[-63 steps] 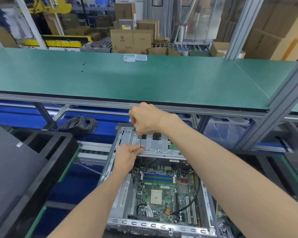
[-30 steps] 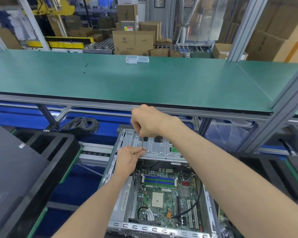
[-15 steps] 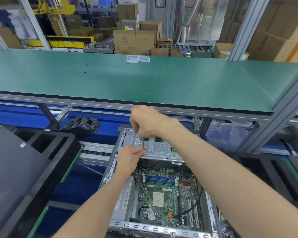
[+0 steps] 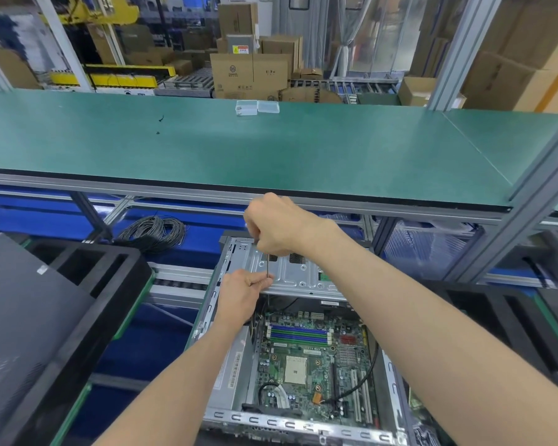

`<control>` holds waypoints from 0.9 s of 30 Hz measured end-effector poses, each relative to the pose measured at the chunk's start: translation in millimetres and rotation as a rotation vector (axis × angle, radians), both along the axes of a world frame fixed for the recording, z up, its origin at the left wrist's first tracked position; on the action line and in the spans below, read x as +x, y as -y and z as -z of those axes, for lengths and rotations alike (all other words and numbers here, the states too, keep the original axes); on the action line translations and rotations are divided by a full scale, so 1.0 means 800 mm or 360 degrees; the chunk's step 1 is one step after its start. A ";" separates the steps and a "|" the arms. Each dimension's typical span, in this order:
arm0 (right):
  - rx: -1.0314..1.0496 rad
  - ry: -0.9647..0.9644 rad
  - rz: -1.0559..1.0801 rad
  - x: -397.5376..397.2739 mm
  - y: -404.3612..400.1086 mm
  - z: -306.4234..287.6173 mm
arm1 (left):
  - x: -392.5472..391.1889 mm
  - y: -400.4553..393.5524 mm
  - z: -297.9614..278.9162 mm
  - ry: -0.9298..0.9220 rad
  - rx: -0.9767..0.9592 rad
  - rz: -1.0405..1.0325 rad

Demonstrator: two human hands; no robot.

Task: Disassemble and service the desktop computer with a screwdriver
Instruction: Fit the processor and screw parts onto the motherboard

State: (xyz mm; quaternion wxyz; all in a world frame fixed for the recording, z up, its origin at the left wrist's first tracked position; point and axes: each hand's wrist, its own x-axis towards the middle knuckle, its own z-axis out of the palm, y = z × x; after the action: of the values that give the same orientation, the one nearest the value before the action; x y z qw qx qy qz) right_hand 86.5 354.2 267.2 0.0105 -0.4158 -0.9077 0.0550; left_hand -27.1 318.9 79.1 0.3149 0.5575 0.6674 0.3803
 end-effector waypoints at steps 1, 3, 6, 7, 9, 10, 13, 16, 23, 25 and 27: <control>-0.0037 -0.0008 -0.0045 0.002 0.001 -0.003 | 0.000 0.000 0.000 -0.0009 -0.0001 0.0002; -0.0059 -0.0028 -0.0119 0.007 0.002 -0.005 | 0.000 0.000 0.000 -0.0012 0.0009 -0.0001; 0.0078 -0.0092 -0.0010 0.007 0.004 0.002 | 0.000 0.000 -0.001 -0.0027 0.0001 -0.0024; 0.0162 -0.0040 0.0045 0.005 0.005 0.006 | 0.000 -0.001 0.000 -0.0024 -0.0012 -0.0033; 0.0314 0.0106 0.0137 0.000 0.004 0.010 | 0.000 -0.003 0.003 -0.0008 -0.0013 -0.0032; 0.0327 0.0120 0.0146 -0.003 0.004 0.011 | -0.001 -0.003 0.004 0.0006 -0.0012 -0.0020; 0.0195 0.0063 0.0024 -0.005 0.002 0.008 | -0.002 -0.004 0.008 0.0071 -0.0011 0.0015; 0.0023 0.0026 -0.0130 0.000 0.003 -0.003 | -0.003 -0.004 0.010 0.0069 0.0000 0.0018; 0.0274 0.0080 0.0137 0.005 0.005 0.010 | 0.000 -0.003 0.005 0.0053 0.0022 -0.0016; 0.0272 0.0048 0.0136 -0.003 0.007 0.011 | 0.000 -0.003 0.005 0.0047 0.0006 -0.0006; 0.0171 0.0008 0.0063 -0.004 0.006 0.006 | 0.001 -0.002 0.003 0.0020 0.0005 0.0002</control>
State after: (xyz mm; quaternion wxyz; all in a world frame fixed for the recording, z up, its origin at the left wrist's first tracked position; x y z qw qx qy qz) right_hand 83.2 349.5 262.6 0.0316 -0.4326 -0.9010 0.0050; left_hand -26.7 320.4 77.0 0.3183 0.5560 0.6645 0.3847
